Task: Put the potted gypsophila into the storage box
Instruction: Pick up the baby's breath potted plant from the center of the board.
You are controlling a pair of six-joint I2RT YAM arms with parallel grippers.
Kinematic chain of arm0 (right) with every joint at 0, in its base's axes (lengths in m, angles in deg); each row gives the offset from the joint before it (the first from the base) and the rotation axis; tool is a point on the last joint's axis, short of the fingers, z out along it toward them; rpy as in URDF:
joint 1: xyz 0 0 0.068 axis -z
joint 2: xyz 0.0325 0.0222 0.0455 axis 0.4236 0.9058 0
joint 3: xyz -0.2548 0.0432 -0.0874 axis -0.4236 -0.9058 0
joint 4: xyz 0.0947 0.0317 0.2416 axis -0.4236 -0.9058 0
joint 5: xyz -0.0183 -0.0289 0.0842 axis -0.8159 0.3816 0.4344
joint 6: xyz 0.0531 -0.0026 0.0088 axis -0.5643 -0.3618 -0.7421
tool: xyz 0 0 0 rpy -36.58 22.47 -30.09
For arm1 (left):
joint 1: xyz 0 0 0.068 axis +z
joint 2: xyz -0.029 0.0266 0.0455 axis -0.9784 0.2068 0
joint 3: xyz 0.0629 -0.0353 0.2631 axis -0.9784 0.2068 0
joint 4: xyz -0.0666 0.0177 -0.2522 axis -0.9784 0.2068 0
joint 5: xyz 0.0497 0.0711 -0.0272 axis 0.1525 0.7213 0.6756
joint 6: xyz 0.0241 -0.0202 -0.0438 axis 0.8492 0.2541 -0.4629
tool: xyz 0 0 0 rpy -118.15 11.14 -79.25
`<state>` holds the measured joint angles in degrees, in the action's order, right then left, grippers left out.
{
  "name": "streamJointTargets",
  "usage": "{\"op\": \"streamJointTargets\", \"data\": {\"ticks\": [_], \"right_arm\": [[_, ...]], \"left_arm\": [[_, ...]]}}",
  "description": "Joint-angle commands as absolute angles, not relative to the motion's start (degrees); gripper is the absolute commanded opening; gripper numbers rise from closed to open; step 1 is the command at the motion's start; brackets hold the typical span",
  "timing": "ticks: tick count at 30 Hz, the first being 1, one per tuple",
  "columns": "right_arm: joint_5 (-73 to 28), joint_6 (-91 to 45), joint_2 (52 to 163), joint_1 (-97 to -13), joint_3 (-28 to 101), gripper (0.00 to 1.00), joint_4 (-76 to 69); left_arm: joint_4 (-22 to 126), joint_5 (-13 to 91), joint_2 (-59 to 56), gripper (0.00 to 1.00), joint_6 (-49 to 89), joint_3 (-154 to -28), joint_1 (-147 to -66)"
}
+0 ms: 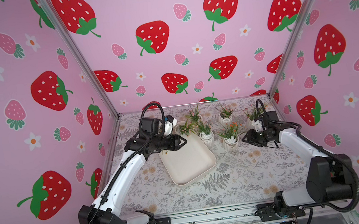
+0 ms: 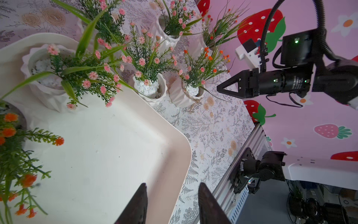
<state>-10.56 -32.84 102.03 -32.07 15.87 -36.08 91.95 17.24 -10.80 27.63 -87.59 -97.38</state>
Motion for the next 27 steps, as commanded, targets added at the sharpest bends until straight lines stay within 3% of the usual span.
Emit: {"op": "streamJointTargets", "data": {"ticks": [1,6,17,27], "right_arm": [[-10.3,-33.0,104.3,-33.4,18.8,0.45,-34.4],[-10.2,-33.1,108.6,-35.2,21.1,0.33,-33.2],[-14.2,-33.2,112.6,-37.5,23.0,0.26,-33.2],[-19.5,-31.0,114.7,-39.4,24.0,0.20,-34.8]], "left_arm": [[93.1,17.8,-10.9,0.46,28.5,-89.1,-97.7],[93.2,18.1,-10.6,0.46,28.4,-89.1,-97.7],[93.2,18.5,-10.7,0.46,28.2,-88.8,-97.7],[96.3,27.8,-10.3,0.46,27.8,-89.6,-97.6]]}}
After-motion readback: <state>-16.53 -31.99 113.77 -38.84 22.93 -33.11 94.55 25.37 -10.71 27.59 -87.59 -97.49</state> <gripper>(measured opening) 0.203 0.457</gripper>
